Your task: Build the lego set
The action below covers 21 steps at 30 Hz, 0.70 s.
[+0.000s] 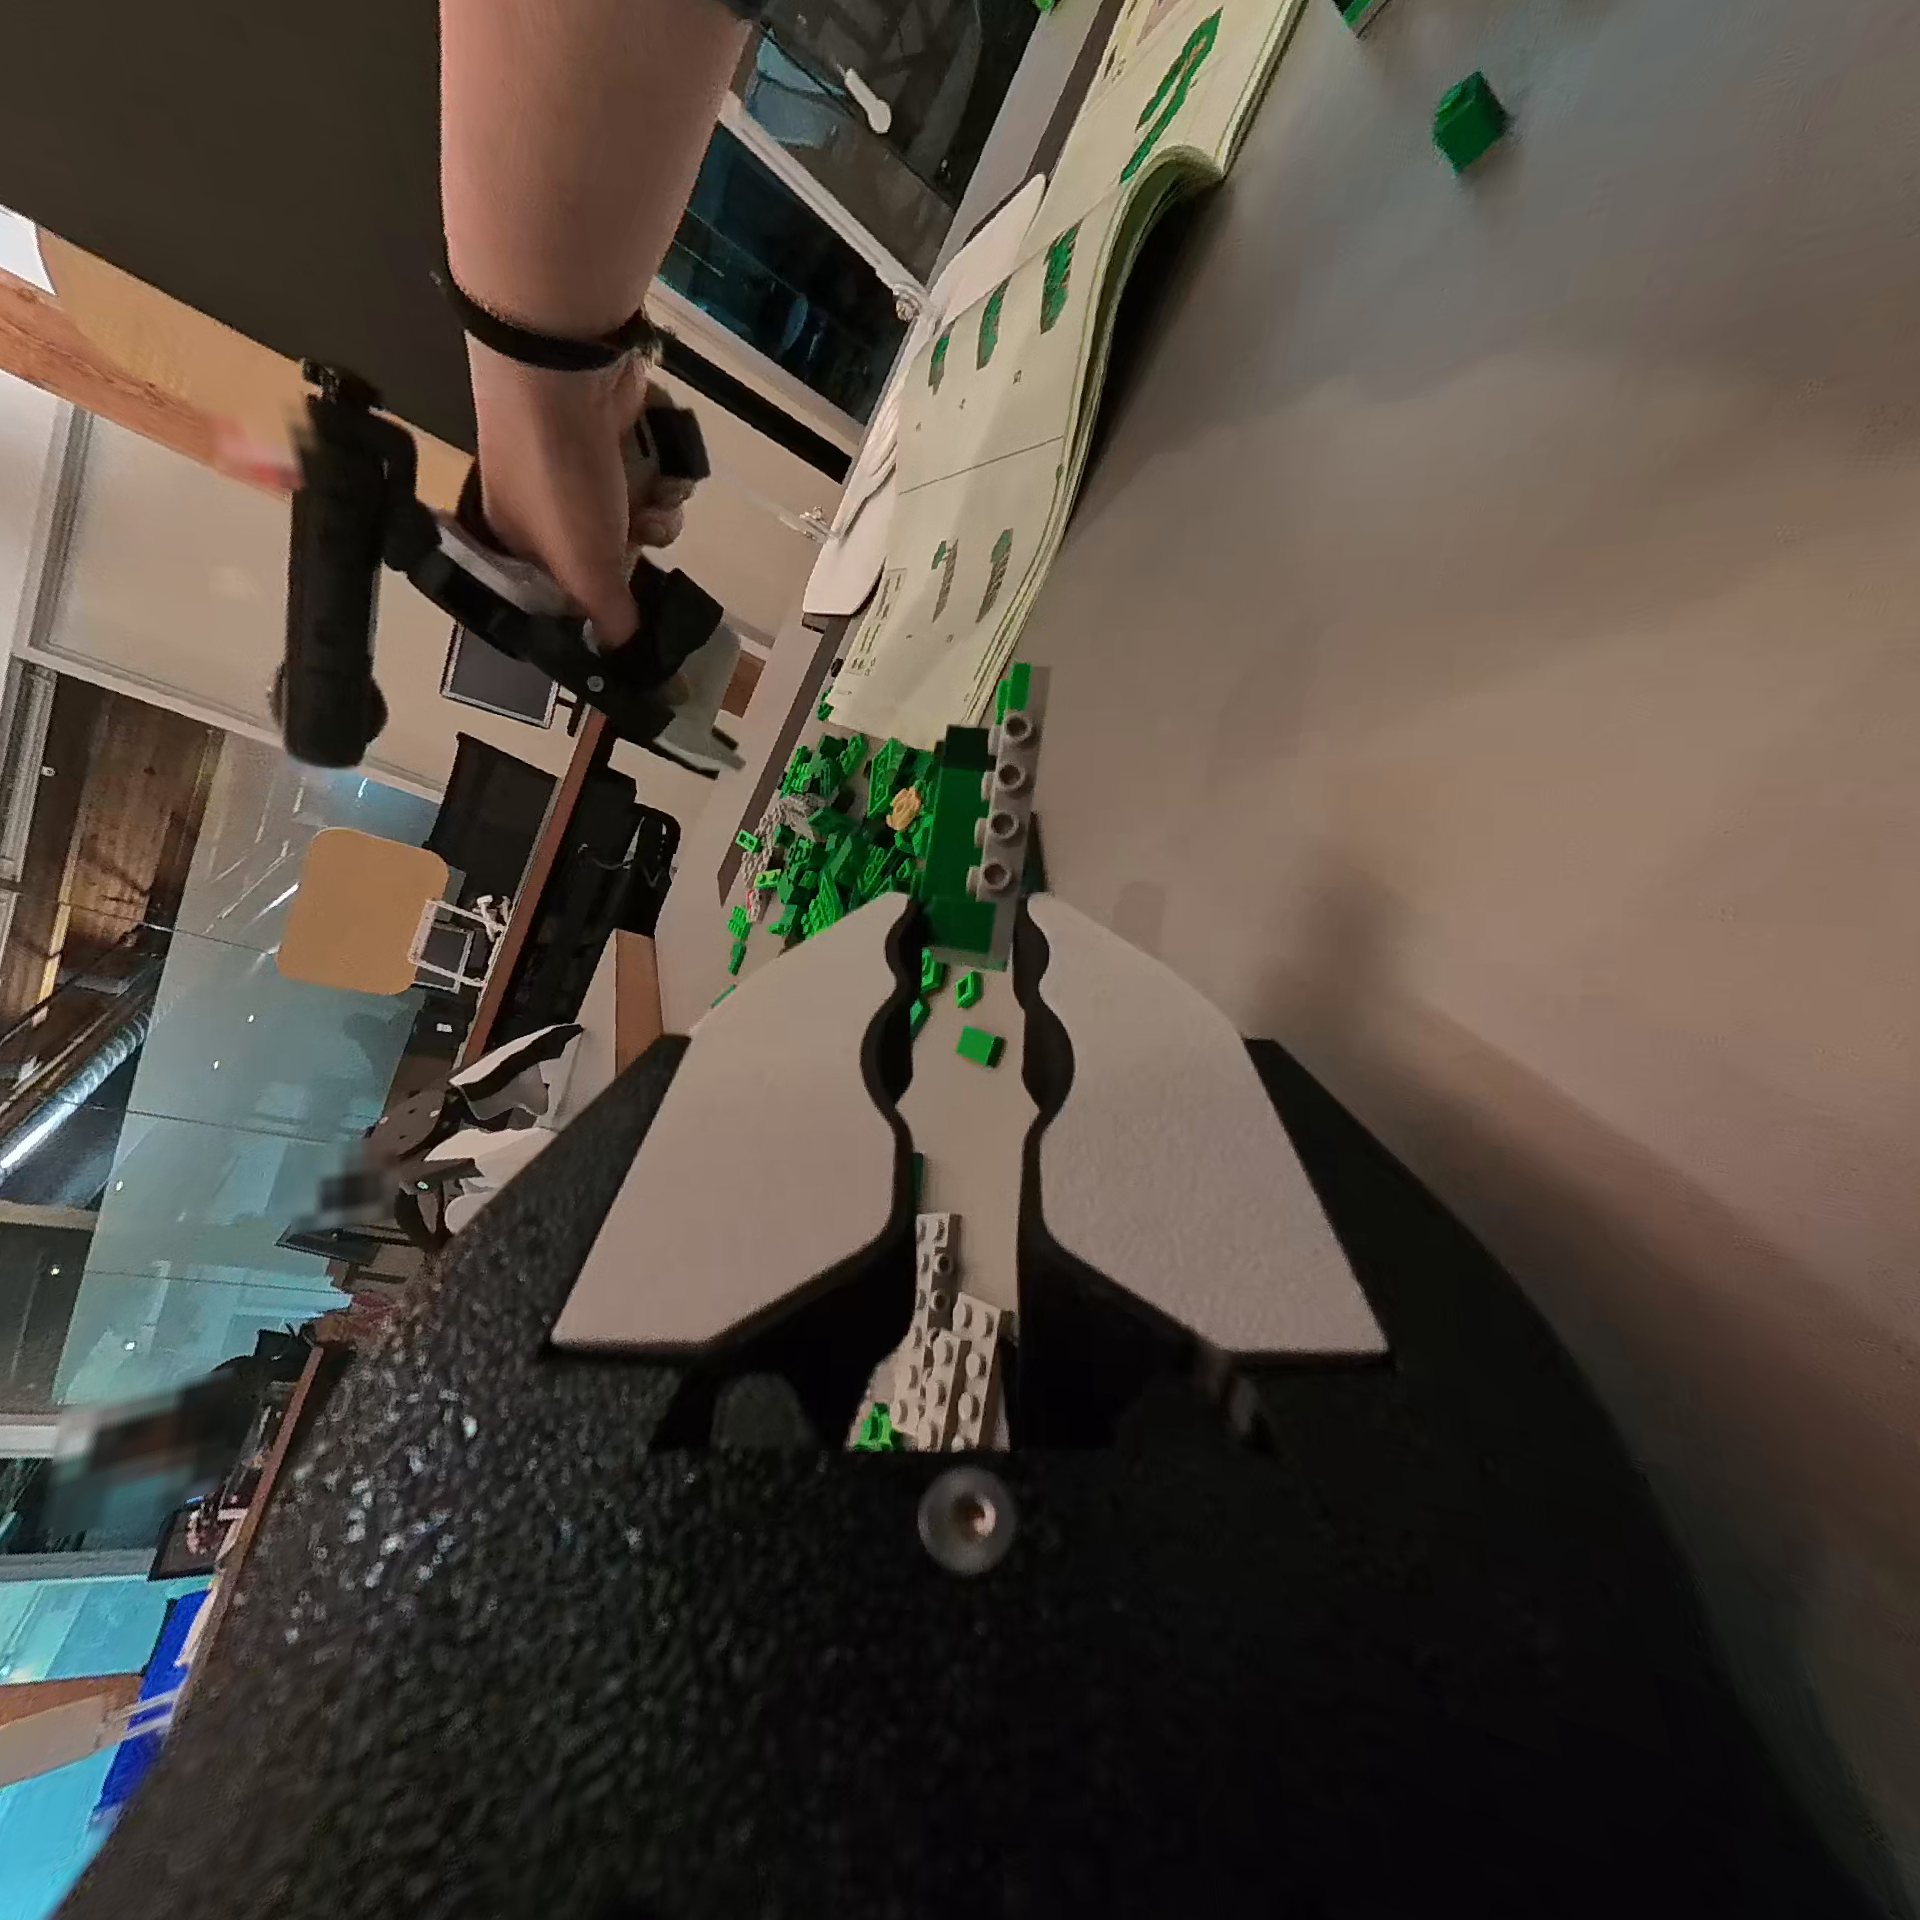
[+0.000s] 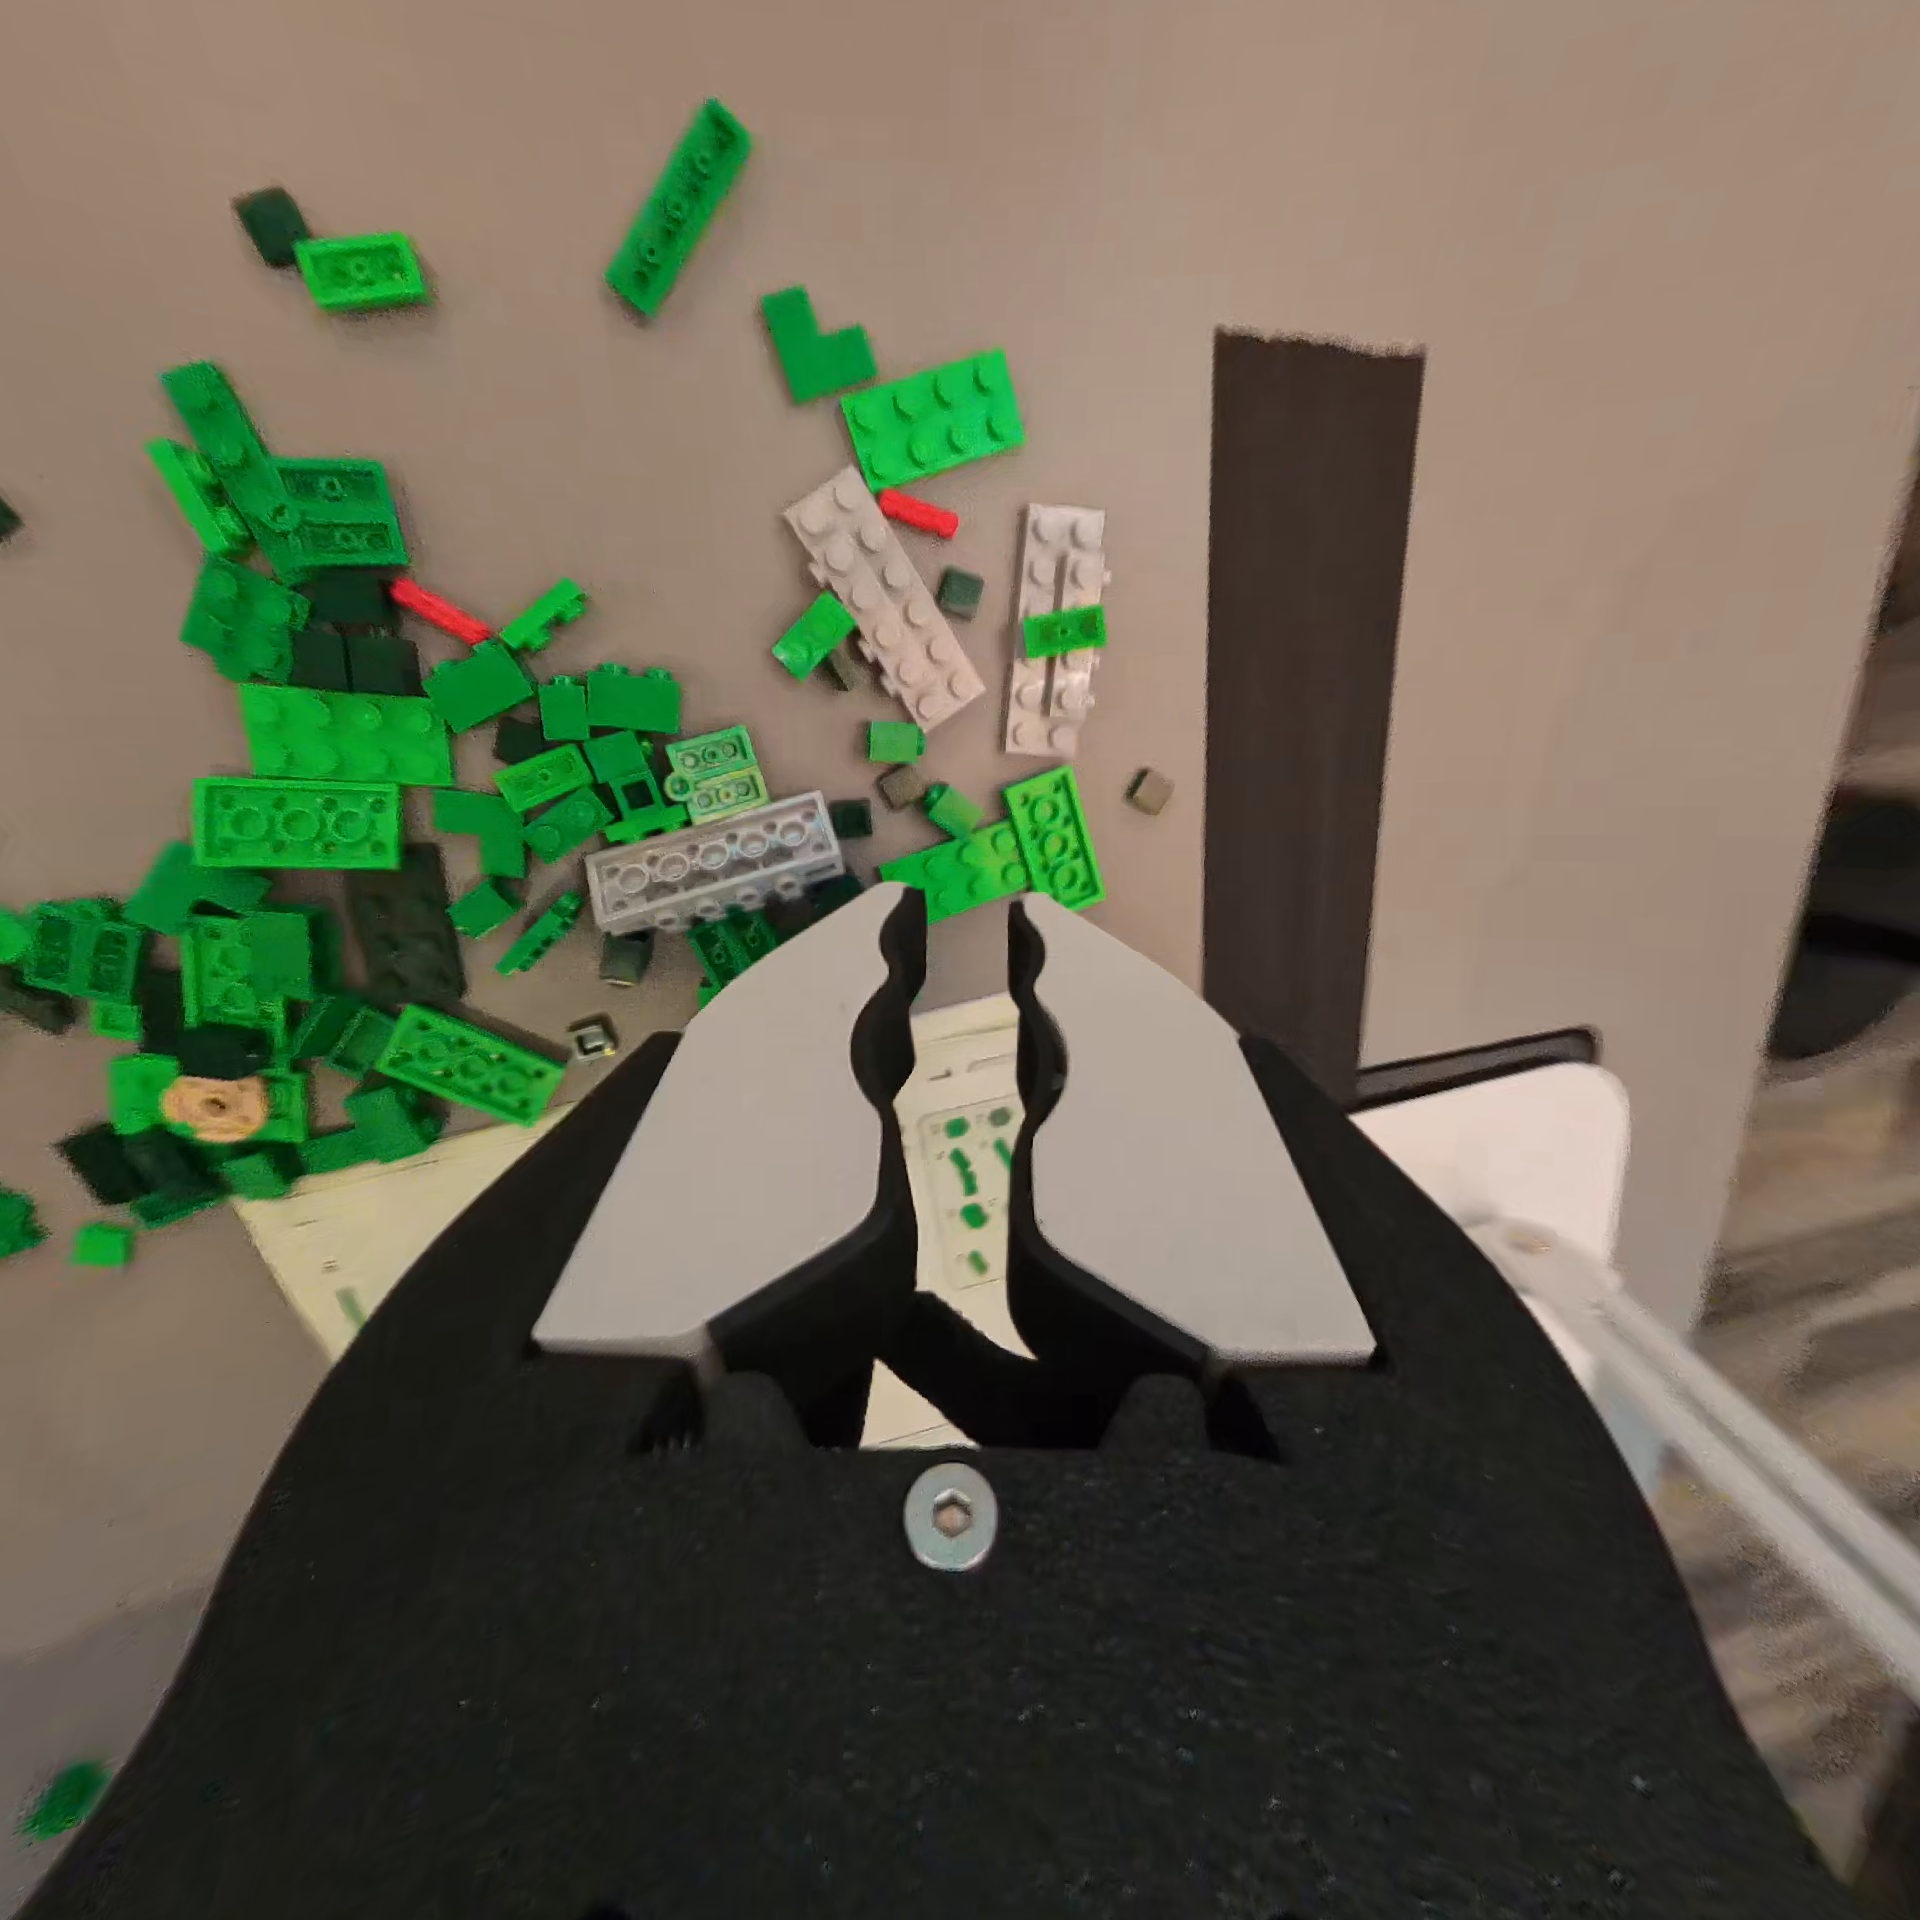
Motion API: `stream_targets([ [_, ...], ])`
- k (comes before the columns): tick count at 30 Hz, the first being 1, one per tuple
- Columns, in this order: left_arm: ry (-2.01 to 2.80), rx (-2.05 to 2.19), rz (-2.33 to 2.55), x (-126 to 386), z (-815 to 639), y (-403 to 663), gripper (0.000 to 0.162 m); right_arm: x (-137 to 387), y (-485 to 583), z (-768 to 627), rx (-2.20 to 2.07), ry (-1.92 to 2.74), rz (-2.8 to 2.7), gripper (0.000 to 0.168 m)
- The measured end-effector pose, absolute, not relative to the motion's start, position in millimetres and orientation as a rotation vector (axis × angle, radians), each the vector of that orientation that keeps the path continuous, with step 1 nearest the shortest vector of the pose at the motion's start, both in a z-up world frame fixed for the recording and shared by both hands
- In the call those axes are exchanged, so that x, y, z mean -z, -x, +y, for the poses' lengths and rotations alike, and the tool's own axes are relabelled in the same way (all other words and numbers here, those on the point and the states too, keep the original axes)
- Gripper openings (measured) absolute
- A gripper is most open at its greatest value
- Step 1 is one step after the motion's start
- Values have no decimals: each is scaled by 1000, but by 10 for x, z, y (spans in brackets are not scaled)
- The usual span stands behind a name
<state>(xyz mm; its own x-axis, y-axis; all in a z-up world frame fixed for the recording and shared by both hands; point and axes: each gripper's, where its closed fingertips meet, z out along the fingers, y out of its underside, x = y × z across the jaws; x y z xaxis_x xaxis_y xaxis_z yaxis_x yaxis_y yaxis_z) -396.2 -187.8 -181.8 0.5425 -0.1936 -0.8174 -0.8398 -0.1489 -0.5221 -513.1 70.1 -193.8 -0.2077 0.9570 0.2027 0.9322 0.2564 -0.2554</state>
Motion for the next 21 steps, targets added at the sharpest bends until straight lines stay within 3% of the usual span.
stream_targets([
  [3,1661,-717,867,1811,-1878,3986,16,1946,5075,710,-188,1912,-2157,17],
  [8,1669,-720,881,1834,-1863,3979,16,1986,4915,792,-133,1961,-2176,35],
  [21,1671,-707,872,1832,-1860,3992,16,2062,4591,552,-404,1940,-2210,27],
])
